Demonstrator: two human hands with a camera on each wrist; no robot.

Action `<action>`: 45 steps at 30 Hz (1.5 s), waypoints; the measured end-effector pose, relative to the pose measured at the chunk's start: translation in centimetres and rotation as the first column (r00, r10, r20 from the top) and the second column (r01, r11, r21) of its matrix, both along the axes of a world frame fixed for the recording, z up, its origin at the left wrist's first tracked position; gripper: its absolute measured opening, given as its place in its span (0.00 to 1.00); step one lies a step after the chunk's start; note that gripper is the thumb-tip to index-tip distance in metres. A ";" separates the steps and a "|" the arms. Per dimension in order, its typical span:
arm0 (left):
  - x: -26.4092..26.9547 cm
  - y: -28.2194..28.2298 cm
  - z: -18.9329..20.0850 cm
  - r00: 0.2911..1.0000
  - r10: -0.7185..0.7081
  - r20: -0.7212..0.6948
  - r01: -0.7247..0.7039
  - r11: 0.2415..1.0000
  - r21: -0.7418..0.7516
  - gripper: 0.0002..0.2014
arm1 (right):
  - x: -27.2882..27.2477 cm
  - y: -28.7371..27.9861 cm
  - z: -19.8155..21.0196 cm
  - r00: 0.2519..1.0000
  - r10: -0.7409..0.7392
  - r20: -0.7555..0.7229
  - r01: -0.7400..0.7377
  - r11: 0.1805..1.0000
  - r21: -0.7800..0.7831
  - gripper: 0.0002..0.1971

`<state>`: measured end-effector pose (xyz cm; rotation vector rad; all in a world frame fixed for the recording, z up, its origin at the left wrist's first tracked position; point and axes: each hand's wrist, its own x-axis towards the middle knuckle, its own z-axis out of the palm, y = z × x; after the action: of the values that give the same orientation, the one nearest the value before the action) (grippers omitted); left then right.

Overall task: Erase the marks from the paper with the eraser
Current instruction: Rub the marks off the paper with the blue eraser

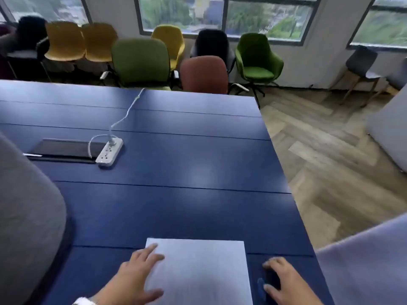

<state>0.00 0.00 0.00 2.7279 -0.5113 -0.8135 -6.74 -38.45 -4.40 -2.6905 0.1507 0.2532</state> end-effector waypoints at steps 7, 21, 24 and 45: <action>0.9 0.8 -3.3 0.986 -0.144 0.081 0.133 0.984 0.122 0.52 | 0.3 0.7 1.3 0.985 0.111 -0.133 -0.111 0.994 0.006 0.29; 2.2 2.9 -3.5 0.990 -0.077 0.117 0.084 0.995 -0.053 0.51 | -1.5 1.5 0.8 0.990 0.108 -0.094 -0.110 0.994 -0.022 0.14; 2.9 4.5 -3.5 0.992 -0.057 0.115 0.059 0.998 -0.016 0.56 | -1.2 2.1 1.9 0.995 0.069 -0.070 -0.066 0.997 0.045 0.11; 1.9 2.3 -4.6 0.938 -0.282 0.203 0.249 0.953 0.173 0.54 | 8.8 18.8 0.6 0.934 0.356 0.041 -0.357 0.913 0.196 0.02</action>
<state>1.95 2.30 -4.62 2.9451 -0.9214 -0.6217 2.08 -19.61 -3.85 -2.4990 -0.3553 0.3513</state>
